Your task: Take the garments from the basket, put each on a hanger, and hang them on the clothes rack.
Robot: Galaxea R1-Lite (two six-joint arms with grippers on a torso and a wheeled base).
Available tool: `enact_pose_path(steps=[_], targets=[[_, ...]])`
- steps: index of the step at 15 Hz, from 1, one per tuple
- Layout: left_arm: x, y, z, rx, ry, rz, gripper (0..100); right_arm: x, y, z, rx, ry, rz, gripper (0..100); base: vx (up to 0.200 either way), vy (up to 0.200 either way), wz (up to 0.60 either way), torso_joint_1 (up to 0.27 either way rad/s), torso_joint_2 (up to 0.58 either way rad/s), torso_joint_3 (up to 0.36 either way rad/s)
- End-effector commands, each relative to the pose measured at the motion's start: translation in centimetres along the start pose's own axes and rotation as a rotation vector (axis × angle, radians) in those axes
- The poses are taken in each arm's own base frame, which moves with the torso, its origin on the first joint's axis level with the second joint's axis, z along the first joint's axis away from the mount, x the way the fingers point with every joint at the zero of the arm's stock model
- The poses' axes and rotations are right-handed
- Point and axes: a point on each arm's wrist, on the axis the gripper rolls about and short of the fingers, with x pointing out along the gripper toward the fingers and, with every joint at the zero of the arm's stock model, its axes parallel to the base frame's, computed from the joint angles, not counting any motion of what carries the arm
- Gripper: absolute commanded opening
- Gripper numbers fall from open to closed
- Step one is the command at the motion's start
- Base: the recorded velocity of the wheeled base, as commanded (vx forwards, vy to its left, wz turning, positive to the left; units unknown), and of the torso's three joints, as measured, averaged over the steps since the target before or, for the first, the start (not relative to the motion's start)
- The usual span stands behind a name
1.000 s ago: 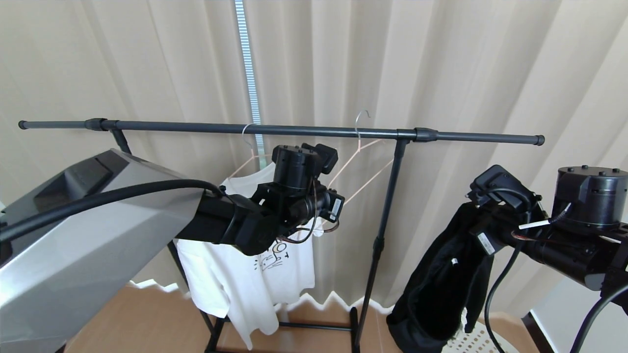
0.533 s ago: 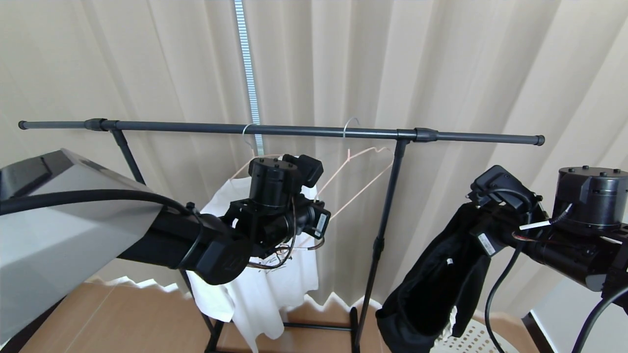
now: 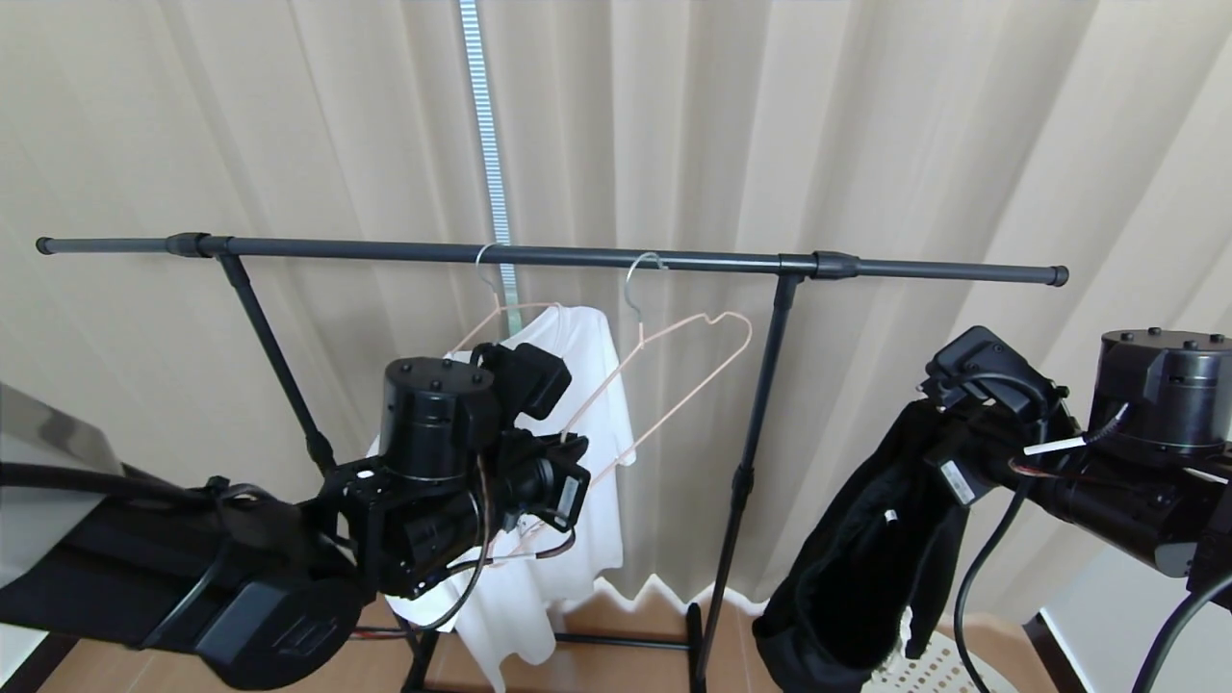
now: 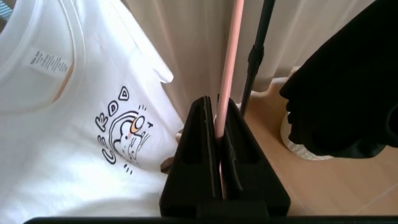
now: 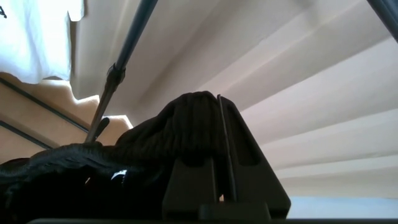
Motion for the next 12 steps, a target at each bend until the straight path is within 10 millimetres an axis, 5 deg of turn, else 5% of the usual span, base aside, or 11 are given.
enact_pose_path(steps=[1,12], targets=[[-3.1,0.2,-1.0,-0.001,-0.008,0.000,0,-0.1,0.1,-0.1,-0.002,0.003,0.005,0,0.000,0.000,0.00,0.000,0.00,0.000],[-9.3,-0.6,-7.9,0.124,-0.039,-0.089,0,-0.2,0.9,0.7,-0.016,0.054,-0.127,0,0.000,0.000,0.00,0.000,0.00,0.000]])
